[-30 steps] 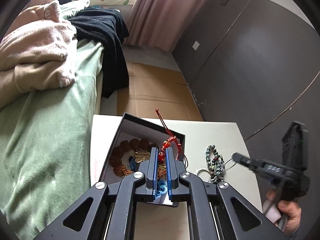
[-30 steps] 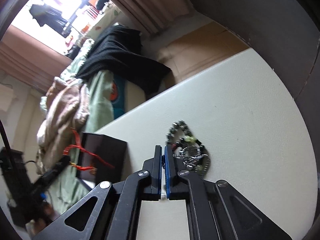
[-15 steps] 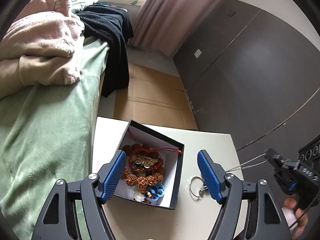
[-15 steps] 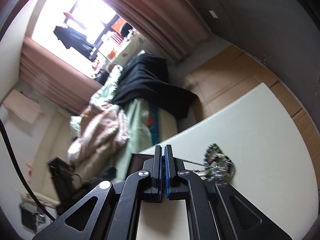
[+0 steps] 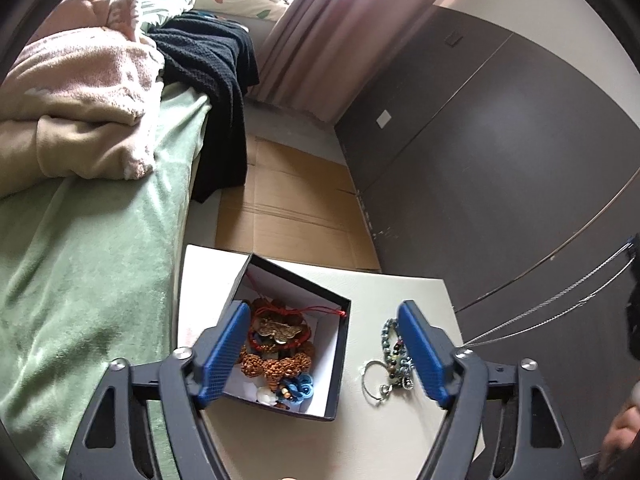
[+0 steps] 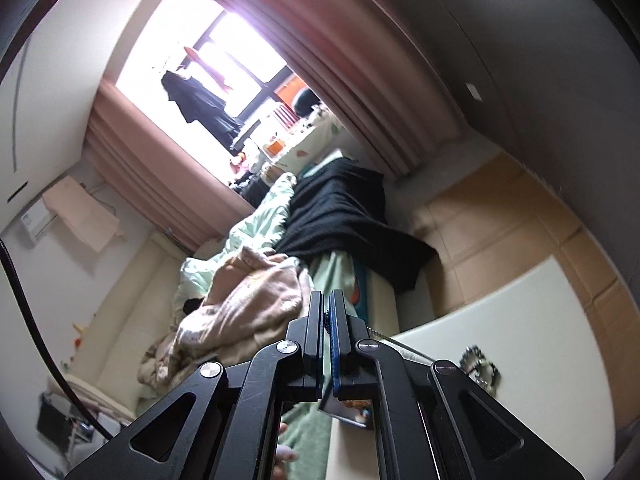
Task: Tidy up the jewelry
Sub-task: 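Carry the dark beaded bracelets into the black box and open the right gripper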
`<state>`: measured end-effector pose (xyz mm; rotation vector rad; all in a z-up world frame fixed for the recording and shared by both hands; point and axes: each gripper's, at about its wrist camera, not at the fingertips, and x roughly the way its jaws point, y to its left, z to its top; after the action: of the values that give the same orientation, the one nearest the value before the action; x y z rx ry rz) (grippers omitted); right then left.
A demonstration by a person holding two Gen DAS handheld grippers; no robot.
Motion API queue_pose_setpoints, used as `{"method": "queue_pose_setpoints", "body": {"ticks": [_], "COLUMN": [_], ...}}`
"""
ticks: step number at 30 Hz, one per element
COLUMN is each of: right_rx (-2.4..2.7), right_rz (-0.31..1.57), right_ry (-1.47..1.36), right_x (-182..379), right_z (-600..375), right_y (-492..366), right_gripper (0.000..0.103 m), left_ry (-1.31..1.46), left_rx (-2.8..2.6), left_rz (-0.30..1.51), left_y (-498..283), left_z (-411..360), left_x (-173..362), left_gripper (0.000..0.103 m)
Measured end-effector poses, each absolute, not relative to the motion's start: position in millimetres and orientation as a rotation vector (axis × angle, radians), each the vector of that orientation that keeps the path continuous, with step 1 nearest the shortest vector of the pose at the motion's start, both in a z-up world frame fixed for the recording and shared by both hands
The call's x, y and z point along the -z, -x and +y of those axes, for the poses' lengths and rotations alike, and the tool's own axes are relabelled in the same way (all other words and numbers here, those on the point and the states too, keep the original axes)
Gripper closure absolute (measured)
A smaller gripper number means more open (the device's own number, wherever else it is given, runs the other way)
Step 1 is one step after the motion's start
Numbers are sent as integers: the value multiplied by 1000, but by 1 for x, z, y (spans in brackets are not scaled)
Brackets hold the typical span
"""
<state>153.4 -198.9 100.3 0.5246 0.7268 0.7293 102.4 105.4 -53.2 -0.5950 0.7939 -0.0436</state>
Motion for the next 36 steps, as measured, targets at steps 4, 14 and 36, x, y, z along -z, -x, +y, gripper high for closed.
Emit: {"method": "queue_pose_setpoints", "body": {"ticks": [4,14,36], "right_rx": [-736,-742,-824], "right_rz": [681,573,596], "right_ry": [-482,-380,-244], "right_x": [-134,-211,-224], "right_z": [-190,-161,-62], "right_y": [-142,-119,-124], "right_gripper": [99,99,99], "left_ry": [611,660,699], "left_rx": [57,47,-14], "left_rz": [774,716,630], "left_y": [-100,-88,-60], "left_z": [108,127,175], "left_x": [49,37,27], "left_gripper": [13,12,0]}}
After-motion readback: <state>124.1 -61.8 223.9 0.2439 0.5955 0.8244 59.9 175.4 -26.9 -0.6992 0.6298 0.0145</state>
